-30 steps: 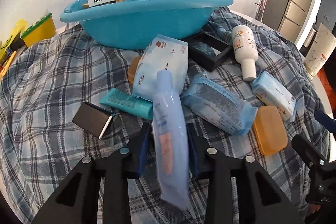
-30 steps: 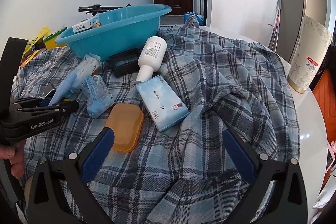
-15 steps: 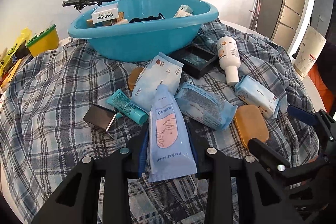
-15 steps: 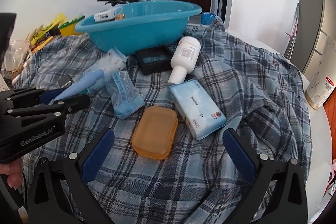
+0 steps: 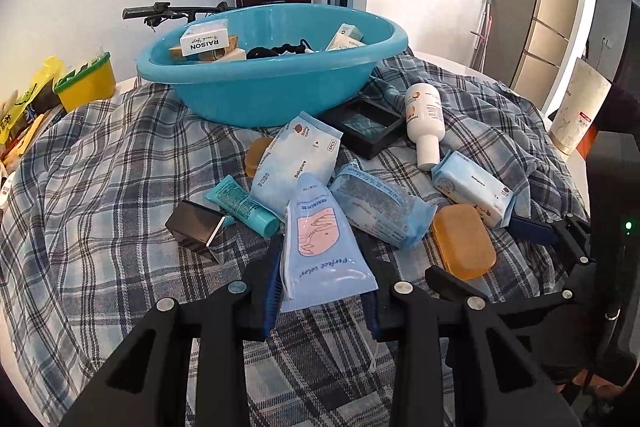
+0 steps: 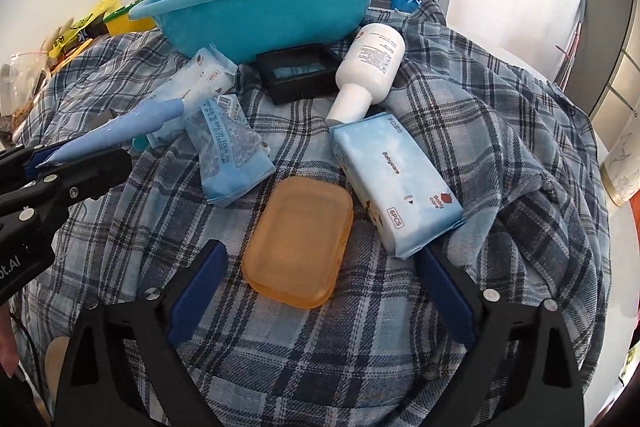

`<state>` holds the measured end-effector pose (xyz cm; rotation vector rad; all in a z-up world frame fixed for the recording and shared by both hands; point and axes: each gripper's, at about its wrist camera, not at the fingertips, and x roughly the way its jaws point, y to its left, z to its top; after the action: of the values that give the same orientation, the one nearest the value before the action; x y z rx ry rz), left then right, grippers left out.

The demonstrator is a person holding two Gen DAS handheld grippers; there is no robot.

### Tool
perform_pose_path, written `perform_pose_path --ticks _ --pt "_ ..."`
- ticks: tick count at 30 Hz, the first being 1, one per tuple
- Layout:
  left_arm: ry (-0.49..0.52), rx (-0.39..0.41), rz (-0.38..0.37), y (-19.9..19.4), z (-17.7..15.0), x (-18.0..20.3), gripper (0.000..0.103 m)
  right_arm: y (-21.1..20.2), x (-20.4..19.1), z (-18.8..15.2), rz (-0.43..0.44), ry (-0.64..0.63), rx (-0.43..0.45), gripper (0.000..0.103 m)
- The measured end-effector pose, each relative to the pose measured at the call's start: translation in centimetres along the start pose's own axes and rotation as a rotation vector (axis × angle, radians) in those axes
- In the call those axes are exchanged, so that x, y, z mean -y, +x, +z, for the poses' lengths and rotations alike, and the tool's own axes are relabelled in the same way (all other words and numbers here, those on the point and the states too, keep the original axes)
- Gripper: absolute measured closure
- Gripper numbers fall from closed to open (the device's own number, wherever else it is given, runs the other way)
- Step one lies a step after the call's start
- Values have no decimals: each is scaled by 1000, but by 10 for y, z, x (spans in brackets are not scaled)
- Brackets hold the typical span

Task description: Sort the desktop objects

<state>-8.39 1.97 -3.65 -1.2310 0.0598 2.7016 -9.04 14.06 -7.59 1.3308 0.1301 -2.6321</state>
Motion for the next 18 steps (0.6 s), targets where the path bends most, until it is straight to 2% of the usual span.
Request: perform_pose_path --ticks 1,3,4,5,6,7,9,12,18 --pt "3 -1 -1 0 -1 1 67 -1 1 0 -6 8 8 17" --pt "9 -6 -2 0 -2 3 67 -4 4 0 -26 23 26 45" --pt "12 -9 -1 1 -2 4 67 -5 5 1 -35 22 32 53" --pt "13 -11 -1 2 -2 5 67 -6 6 1 -47 20 37 66" --pt "13 -12 0 2 -3 6 67 -7 7 0 -49 23 39 75" --pt "13 -11 1 2 -3 6 67 -9 9 0 -44 32 46 78" --pt "11 -8 4 1 -3 6 67 -14 12 -1 -44 35 68 91" --pt "6 -1 8 0 -2 4 67 -26 12 -1 -51 26 116 101" --pt "1 7 7 -5 -2 2 67 -50 11 -1 -32 20 174 103"
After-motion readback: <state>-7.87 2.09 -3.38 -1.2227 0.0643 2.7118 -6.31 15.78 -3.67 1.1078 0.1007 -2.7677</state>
